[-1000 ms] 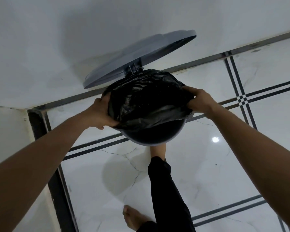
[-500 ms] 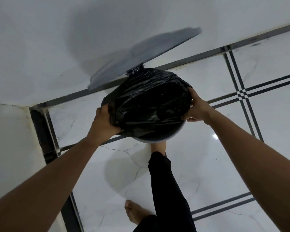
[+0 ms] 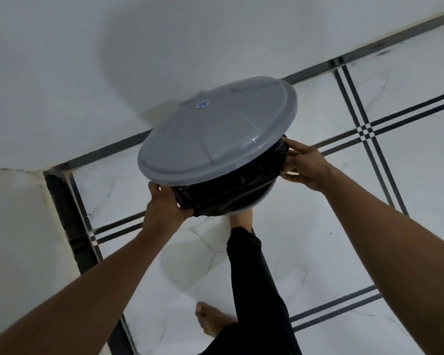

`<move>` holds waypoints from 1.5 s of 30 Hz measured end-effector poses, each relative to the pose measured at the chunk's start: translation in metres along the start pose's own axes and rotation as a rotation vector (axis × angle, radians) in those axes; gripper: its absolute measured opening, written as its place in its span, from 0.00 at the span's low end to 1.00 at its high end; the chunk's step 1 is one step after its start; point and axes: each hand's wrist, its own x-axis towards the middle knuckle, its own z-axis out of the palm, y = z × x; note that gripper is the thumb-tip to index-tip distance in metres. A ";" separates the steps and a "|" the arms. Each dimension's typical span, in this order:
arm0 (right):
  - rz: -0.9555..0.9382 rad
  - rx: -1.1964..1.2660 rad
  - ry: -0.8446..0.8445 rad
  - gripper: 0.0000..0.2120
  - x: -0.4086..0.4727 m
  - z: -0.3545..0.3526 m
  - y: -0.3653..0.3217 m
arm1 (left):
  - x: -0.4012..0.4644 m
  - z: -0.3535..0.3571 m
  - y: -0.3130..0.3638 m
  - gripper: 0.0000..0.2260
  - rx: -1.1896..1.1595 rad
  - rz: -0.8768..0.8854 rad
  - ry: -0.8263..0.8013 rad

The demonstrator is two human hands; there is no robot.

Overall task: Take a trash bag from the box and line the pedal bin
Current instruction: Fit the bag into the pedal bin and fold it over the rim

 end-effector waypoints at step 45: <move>-0.296 -0.710 0.375 0.15 0.022 0.043 0.033 | -0.002 0.042 0.029 0.41 -0.677 -0.386 0.153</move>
